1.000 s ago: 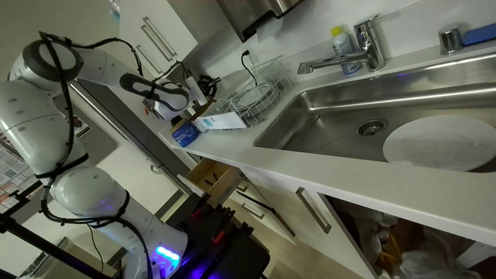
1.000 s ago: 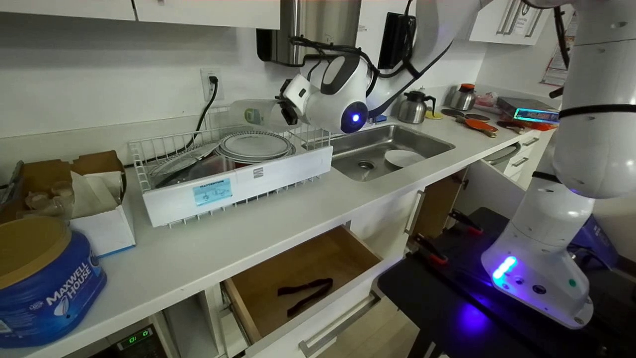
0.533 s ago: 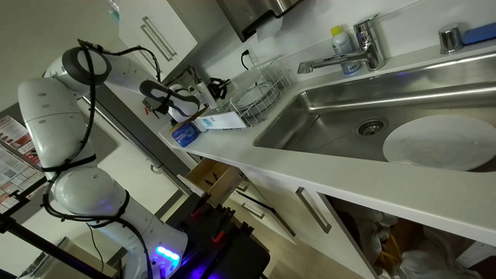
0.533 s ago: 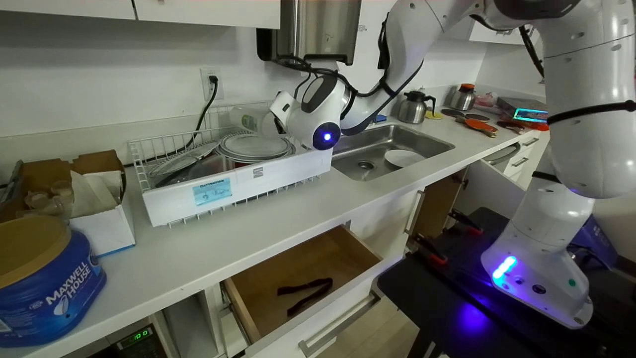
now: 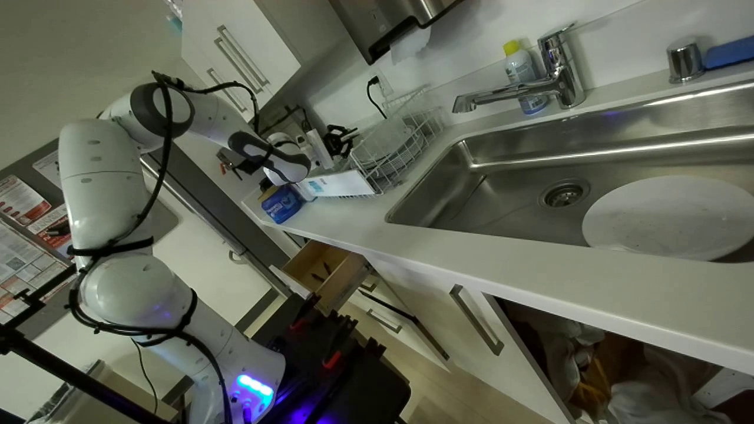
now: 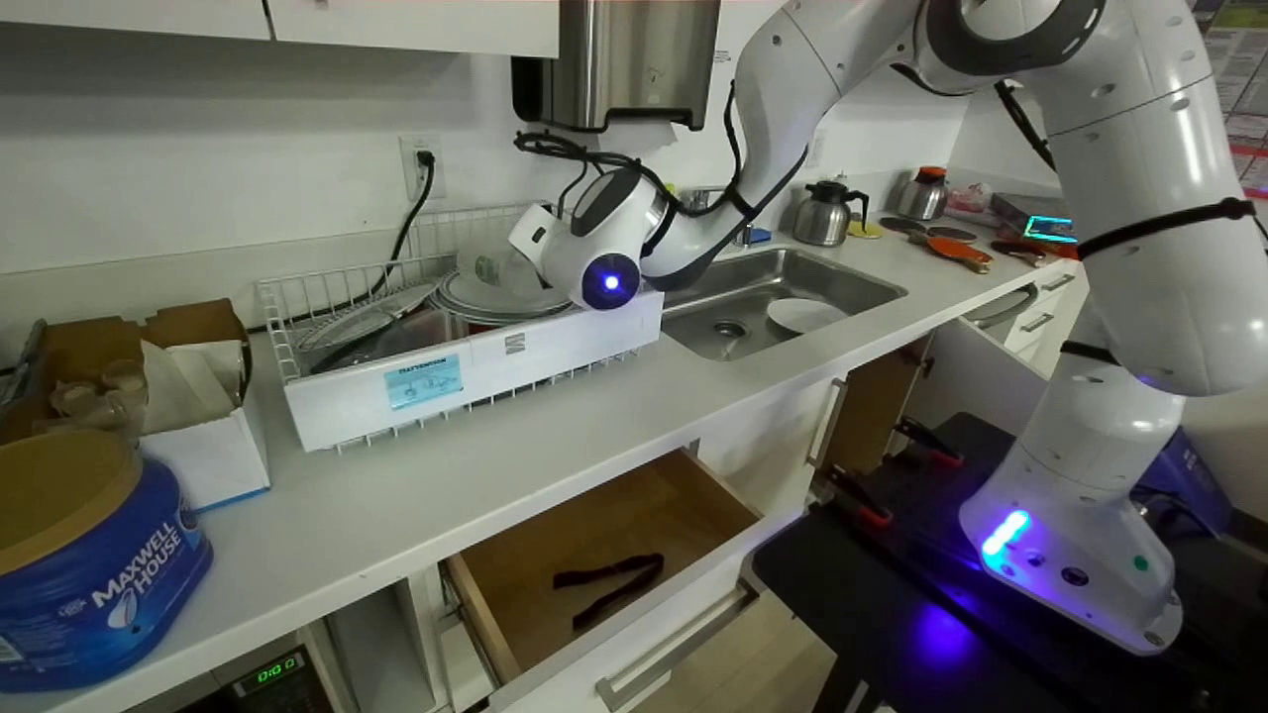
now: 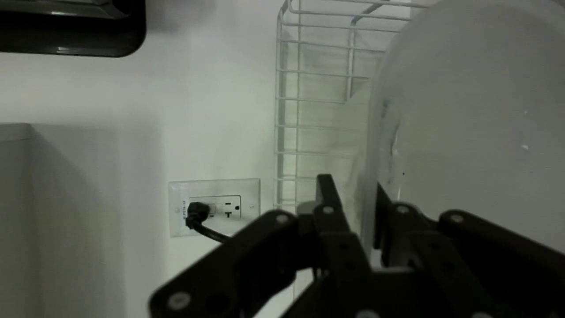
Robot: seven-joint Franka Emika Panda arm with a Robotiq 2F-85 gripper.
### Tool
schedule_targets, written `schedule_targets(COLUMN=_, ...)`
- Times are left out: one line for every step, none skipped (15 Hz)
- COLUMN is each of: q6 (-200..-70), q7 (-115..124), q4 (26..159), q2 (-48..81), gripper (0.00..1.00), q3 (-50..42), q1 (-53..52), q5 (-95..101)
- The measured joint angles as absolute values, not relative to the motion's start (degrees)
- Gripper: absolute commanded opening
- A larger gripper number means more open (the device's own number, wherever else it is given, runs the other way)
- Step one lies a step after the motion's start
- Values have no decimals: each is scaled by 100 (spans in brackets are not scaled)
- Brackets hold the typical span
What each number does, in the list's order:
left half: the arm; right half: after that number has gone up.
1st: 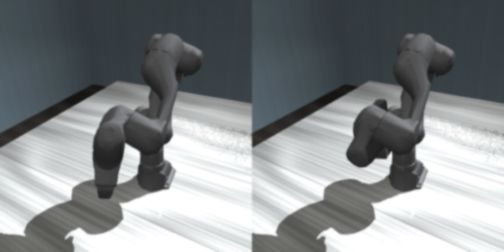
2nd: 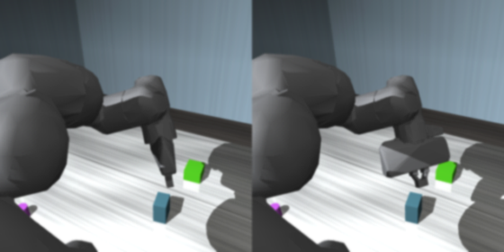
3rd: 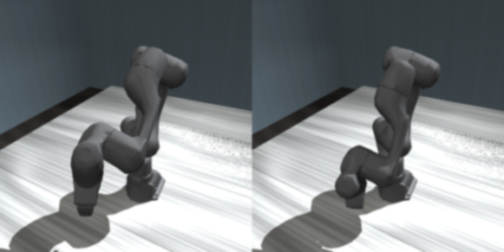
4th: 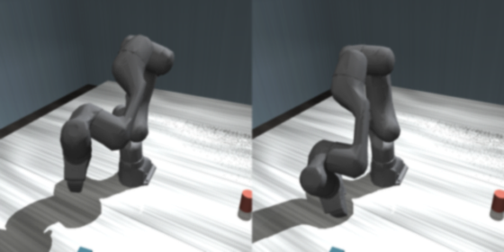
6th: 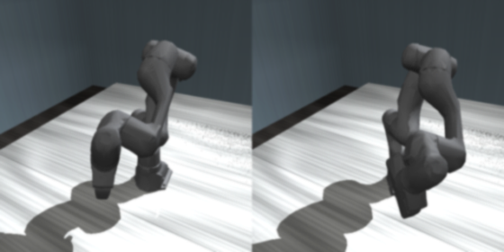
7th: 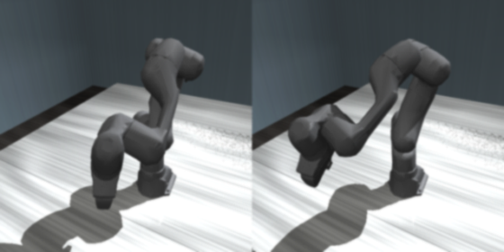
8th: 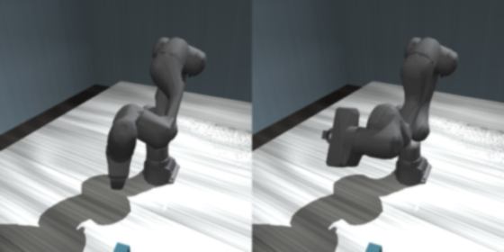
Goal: Pick up the bowl in the sink and put it on the drying rack
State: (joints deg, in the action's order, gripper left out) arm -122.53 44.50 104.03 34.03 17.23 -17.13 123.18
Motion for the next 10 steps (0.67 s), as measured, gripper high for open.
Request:
schedule_targets(q6=-12255, q7=4299, q4=10360, q2=3423, gripper=58, q3=1755, q1=-1722, q5=12218)
schedule_targets(q6=-12258, q7=4178, q4=10334, q2=3423, gripper=65, q3=1784, q1=-1735, q5=12134)
schedule_targets(q6=-12261, q7=4074, q4=10318, q2=3419, gripper=73, q3=1822, q1=-1745, q5=12056)
schedule_targets(q6=-12265, q7=3973, q4=10316, q2=3400, gripper=80, q3=1864, q1=-1754, q5=11988)
schedule_targets(q6=-12274, q7=3897, q4=10322, q2=3363, gripper=89, q3=1904, q1=-1763, q5=11936)
schedule_targets(q6=-12296, q7=3824, q4=10337, q2=3302, gripper=95, q3=1940, q1=-1776, q5=11883)
schedule_targets(q6=-12335, q7=3779, q4=10372, q2=3215, gripper=100, q3=1976, q1=-1777, q5=11826)
schedule_targets(q6=-12387, q7=3728, q4=10438, q2=3096, gripper=100, q3=2003, q1=-1777, q5=11742)
schedule_targets(q6=-12469, q7=3703, q4=10529, q2=2957, gripper=100, q3=2019, q1=-1774, q5=11643)
schedule_targets(q6=-12585, q7=3636, q4=10631, q2=2807, gripper=100, q3=2024, q1=-1769, q5=11511)
